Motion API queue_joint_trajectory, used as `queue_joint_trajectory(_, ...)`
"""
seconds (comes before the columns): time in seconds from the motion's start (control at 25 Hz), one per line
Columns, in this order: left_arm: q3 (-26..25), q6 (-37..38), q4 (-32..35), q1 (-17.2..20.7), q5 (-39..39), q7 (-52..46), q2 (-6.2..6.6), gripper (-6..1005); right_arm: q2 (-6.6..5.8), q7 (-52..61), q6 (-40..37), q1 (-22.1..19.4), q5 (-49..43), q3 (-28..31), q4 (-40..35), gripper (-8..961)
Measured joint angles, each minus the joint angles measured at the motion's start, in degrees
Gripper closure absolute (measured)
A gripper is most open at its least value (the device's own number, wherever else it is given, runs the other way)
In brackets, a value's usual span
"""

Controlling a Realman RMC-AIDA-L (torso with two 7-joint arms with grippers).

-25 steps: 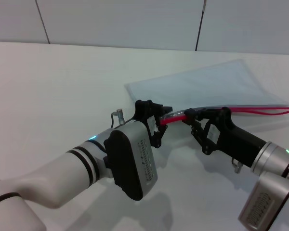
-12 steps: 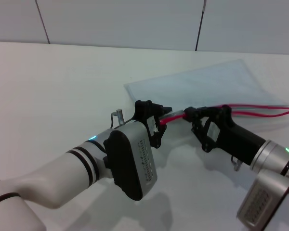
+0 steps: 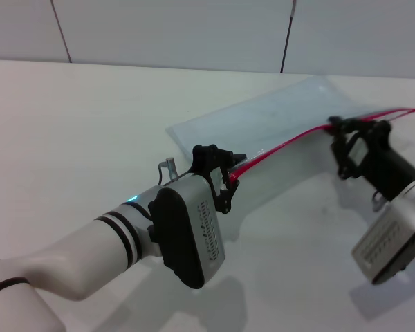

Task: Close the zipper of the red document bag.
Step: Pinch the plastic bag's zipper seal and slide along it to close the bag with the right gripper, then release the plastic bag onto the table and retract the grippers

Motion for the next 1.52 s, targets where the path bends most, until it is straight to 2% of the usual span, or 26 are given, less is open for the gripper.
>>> queue_joint_trajectory(0.16, 0.0, 0.0, 0.0, 0.0, 0.0, 0.0, 0.00, 944, 0.01, -0.6, 2.1, -0.5, 0.0, 7.8, -0.2, 879)
queue_joint_trajectory(0.4, 0.0, 0.0, 0.0, 0.0, 0.0, 0.0, 0.00, 945, 0.01, -0.7, 4.3, -0.9, 0.0, 16.4, -0.5, 878)
queue_joint_trajectory(0.64, 0.0, 0.0, -0.1, -0.1, 0.0, 0.0, 0.00, 944, 0.01, -0.7, 5.0, -0.8, 2.2, 19.5, -0.5, 879)
queue_joint_trajectory(0.96, 0.1, 0.0, -0.2, -0.1, 0.0, 0.0, 0.01, 945, 0.15, -1.2, 2.1, -1.0, 7.1, 19.9, -0.1, 746)
queue_joint_trajectory(1.2, 0.2, -0.9, -1.2, -0.5, -0.5, -0.4, -0.06, 942, 0.42, -0.9, -3.9, -2.6, 8.5, 19.6, 2.0, 516)
queue_joint_trajectory(1.36, 0.2, -5.2, -2.5, -0.7, -3.8, -0.6, -0.09, 936, 0.45, -0.5, -7.8, -3.9, 8.5, 19.5, 4.0, 428)
queue_joint_trajectory(1.52, 0.8, -10.9, -4.0, -0.7, -7.2, -0.6, -0.07, 832, 0.45, 1.8, -10.5, -4.7, 8.5, 19.3, 5.5, 340)
